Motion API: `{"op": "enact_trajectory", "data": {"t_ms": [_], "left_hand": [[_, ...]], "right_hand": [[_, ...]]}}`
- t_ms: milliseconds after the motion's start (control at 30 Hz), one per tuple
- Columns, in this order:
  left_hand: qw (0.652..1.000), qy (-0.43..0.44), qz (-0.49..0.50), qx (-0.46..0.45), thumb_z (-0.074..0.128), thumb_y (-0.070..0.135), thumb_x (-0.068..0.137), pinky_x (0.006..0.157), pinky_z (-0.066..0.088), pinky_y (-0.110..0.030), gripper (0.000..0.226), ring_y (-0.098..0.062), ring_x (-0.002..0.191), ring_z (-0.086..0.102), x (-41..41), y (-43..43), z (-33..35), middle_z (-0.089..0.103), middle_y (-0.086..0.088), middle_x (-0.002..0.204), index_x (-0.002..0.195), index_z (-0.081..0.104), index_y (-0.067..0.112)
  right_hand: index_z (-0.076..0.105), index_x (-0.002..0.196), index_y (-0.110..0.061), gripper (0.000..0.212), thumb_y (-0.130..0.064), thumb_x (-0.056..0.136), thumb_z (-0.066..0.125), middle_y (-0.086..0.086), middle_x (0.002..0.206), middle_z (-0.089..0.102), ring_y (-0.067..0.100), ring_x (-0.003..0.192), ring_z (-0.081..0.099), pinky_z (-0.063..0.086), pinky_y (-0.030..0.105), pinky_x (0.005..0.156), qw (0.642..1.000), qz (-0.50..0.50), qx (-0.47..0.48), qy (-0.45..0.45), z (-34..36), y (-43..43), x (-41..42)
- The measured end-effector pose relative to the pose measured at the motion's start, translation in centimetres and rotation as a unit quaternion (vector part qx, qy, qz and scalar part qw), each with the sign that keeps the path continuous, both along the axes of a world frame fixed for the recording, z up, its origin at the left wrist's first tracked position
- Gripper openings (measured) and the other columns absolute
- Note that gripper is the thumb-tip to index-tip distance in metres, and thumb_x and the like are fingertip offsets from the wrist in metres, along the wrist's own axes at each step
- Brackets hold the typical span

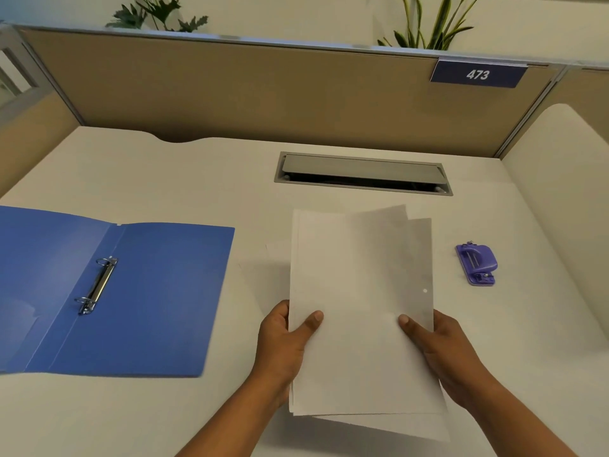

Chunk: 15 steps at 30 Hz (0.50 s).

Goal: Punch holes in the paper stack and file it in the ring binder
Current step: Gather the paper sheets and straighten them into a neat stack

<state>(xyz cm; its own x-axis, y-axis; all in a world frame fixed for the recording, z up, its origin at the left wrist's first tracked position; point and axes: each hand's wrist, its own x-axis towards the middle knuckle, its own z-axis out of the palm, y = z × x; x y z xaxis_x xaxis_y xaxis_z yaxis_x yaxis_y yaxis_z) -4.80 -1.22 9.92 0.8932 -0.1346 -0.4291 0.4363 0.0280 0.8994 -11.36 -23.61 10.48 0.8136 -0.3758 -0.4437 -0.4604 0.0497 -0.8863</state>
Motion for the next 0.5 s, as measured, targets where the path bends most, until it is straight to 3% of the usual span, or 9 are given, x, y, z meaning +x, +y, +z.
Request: {"op": "enact_trajectory", "data": {"t_ms": [133, 233, 300, 333, 400, 500], "left_hand": [[1.0, -0.004, -0.027, 0.013, 0.071, 0.028, 0.085, 0.08, 0.06, -0.036, 0.021, -0.017, 0.088, 0.072, 0.3, 0.1, -0.6, 0.075, 0.003, 0.099, 0.104, 0.065, 0.021], [0.993, -0.026, -0.045, 0.104, 0.05, 0.041, 0.096, 0.082, 0.054, -0.027, 0.02, -0.017, 0.095, 0.065, 0.8, 0.6, -1.9, 0.069, 0.002, 0.102, 0.099, 0.063, 0.026], [0.948, -0.106, -0.115, 0.277, 0.041, 0.045, 0.098, 0.089, 0.047, -0.024, 0.027, -0.012, 0.108, 0.058, 1.2, 1.8, -3.6, 0.061, 0.005, 0.121, 0.114, 0.06, 0.034], [0.899, -0.151, -0.172, 0.374, 0.04, 0.049, 0.097, 0.097, 0.043, -0.027, 0.035, -0.012, 0.118, 0.051, 1.3, 2.4, -4.6, 0.053, 0.006, 0.133, 0.126, 0.056, 0.036], [0.823, -0.193, -0.253, 0.471, 0.04, 0.056, 0.095, 0.112, 0.028, -0.032, 0.047, -0.014, 0.137, 0.032, 1.5, 3.4, -6.2, 0.034, 0.007, 0.152, 0.138, 0.048, 0.038], [0.806, -0.197, -0.261, 0.493, 0.042, 0.06, 0.093, 0.118, 0.014, -0.034, 0.049, -0.014, 0.147, 0.015, 2.0, 4.1, -6.9, 0.023, 0.009, 0.159, 0.135, 0.05, 0.037]], "right_hand": [[0.068, 0.111, -0.016, 0.018, -0.021, 0.096, 0.059, 0.008, 0.095, 0.079, 0.03, 0.083, 0.076, 0.06, 0.046, 0.077, 1.0, -0.009, -0.018, 0.002, -0.6, -0.4, 0.1], [0.066, 0.116, -0.016, 0.022, -0.022, 0.096, 0.059, 0.008, 0.099, 0.078, 0.031, 0.086, 0.075, 0.058, 0.051, 0.083, 0.999, -0.036, -0.019, 0.013, -1.2, -1.1, 0.2], [0.065, 0.118, -0.018, 0.023, -0.023, 0.096, 0.059, 0.008, 0.101, 0.077, 0.031, 0.088, 0.074, 0.058, 0.051, 0.084, 0.998, -0.05, -0.025, 0.021, -1.4, -1.6, 0.2], [0.065, 0.117, -0.017, 0.023, -0.023, 0.096, 0.059, 0.007, 0.101, 0.077, 0.031, 0.088, 0.074, 0.058, 0.05, 0.084, 0.998, -0.057, -0.029, 0.022, -1.5, -1.9, 0.2], [0.067, 0.115, -0.017, 0.021, -0.021, 0.095, 0.06, 0.007, 0.098, 0.078, 0.031, 0.086, 0.074, 0.058, 0.049, 0.084, 0.997, -0.068, -0.037, 0.022, -1.5, -2.3, 0.0], [0.068, 0.11, -0.016, 0.018, -0.019, 0.095, 0.06, 0.009, 0.096, 0.078, 0.034, 0.086, 0.074, 0.056, 0.053, 0.087, 0.995, -0.082, -0.039, 0.029, -1.6, -2.9, -0.4]]}}
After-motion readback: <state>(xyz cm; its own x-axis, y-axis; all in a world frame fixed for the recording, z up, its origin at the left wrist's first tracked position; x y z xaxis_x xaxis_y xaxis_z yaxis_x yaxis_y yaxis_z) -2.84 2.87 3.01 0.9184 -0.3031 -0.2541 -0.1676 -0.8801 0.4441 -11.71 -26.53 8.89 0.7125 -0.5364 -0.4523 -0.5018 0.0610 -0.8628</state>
